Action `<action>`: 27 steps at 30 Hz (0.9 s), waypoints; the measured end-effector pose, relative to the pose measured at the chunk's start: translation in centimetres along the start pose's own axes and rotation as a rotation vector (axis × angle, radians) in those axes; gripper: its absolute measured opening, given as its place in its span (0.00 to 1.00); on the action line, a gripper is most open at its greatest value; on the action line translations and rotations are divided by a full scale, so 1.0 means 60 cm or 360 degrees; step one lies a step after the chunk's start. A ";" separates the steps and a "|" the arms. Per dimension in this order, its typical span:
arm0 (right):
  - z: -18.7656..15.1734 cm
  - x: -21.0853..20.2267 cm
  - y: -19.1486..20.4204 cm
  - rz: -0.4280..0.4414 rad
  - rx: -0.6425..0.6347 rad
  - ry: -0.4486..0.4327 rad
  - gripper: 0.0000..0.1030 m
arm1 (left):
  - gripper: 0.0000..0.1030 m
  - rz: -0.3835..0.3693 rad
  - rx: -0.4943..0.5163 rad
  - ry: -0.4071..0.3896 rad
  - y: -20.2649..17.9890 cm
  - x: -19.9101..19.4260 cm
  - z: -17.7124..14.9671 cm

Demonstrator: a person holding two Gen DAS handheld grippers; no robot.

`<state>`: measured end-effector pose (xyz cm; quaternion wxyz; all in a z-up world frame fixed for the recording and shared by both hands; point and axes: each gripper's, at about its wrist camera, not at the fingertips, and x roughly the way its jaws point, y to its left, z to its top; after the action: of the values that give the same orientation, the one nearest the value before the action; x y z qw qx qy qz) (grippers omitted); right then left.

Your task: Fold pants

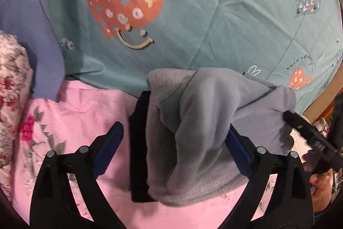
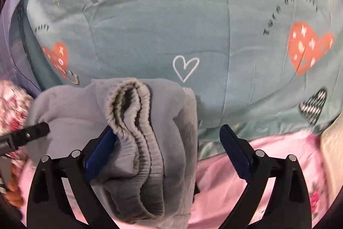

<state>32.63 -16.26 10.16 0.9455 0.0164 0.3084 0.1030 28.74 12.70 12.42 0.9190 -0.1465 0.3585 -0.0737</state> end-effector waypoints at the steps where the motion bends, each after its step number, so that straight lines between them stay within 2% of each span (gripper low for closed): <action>1: 0.005 -0.010 -0.005 0.0033 0.0008 0.0016 0.93 | 0.91 0.0015 0.0031 -0.0053 -0.004 -0.030 -0.003; 4: 0.016 -0.085 -0.011 0.0104 0.0017 -0.0051 0.93 | 0.91 0.0043 0.0161 -0.0156 -0.036 -0.105 -0.026; 7: 0.002 -0.185 -0.012 0.0293 0.0063 -0.0094 0.94 | 0.98 0.0092 0.0282 -0.0248 -0.078 -0.185 -0.074; 9: -0.026 -0.244 -0.012 0.0407 0.0091 -0.0097 0.98 | 0.98 0.0071 0.0323 -0.0277 -0.103 -0.229 -0.130; 12: -0.098 -0.297 -0.011 0.0468 0.0135 0.0018 0.99 | 0.98 0.0078 0.0372 -0.0319 -0.130 -0.259 -0.234; 15: -0.202 -0.317 -0.004 0.0433 0.0178 0.0125 0.99 | 0.98 0.0120 0.0405 -0.0280 -0.153 -0.251 -0.335; 20: -0.372 -0.306 0.012 0.0307 0.0312 0.0339 0.99 | 0.98 0.0150 0.0383 -0.0187 -0.167 -0.225 -0.422; 22: -0.412 -0.312 0.017 0.0236 0.0327 0.0306 0.99 | 0.98 0.0213 0.0389 -0.0191 -0.169 -0.218 -0.444; 25: -0.452 -0.335 0.026 0.0064 0.0230 0.0126 0.99 | 0.98 0.0289 0.0401 -0.0200 -0.161 -0.203 -0.461; 27: -0.463 -0.327 0.029 -0.0063 0.0107 0.0094 0.99 | 0.98 0.0323 0.0370 -0.0176 -0.148 -0.189 -0.463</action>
<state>0.52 -19.46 -0.81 0.9368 0.0389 0.3397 0.0742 1.24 1.04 3.05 0.9509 -0.0062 0.3093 -0.0132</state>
